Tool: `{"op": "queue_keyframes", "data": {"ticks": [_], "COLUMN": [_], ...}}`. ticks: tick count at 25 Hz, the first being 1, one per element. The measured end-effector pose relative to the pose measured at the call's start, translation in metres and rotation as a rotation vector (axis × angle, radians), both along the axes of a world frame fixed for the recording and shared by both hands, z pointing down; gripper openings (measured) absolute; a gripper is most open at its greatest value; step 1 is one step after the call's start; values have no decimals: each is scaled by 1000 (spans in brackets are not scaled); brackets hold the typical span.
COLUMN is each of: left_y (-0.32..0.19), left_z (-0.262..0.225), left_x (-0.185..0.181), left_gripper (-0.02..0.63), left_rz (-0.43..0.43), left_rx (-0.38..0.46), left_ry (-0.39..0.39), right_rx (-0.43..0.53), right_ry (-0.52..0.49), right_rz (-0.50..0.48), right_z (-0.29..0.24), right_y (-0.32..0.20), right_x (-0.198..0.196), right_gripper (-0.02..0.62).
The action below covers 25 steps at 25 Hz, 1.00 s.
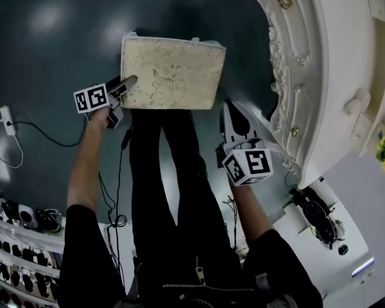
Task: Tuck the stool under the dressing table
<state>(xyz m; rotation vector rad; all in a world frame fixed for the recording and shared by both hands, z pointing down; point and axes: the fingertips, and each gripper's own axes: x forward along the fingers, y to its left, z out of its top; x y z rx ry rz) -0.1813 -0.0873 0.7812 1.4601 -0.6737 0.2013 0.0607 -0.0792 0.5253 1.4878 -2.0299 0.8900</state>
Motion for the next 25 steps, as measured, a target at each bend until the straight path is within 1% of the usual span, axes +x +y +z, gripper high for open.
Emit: {"op": "queue_keyframes", "data": {"ticks": [4,7,9,12,14,21,25], "left_y": [-1,-3,-5,-13,-18,-22,-23], "left_z": [0,-2,-3,0,1,0,1], "left_x": [-1,-3,3,35,50,57,70], "left_gripper": [333,333,333,333,333,333,333], "left_rz": [-38,-58,-71,-87,-100,-146,-153], "left_rx": [-27,-29,-27,-35,-38,-38,-44], "left_ry": [9,29,43,53,54,64,81], "right_rx": [-4,-3,-2,2,5,-8,-7], "right_ry": [-3,-1,3,5,6,5,6], "right_rz": [-1,-7,-10,-5,-2,29,43], "right_z": [2,-1,-4,-4,-4,6,11], "right_y": [6,11,14,10,7,9,10], "right_x": [-3,-20,-26,-5,8,17,21], "right_gripper": [6,6,6,6,6,6,6]}}
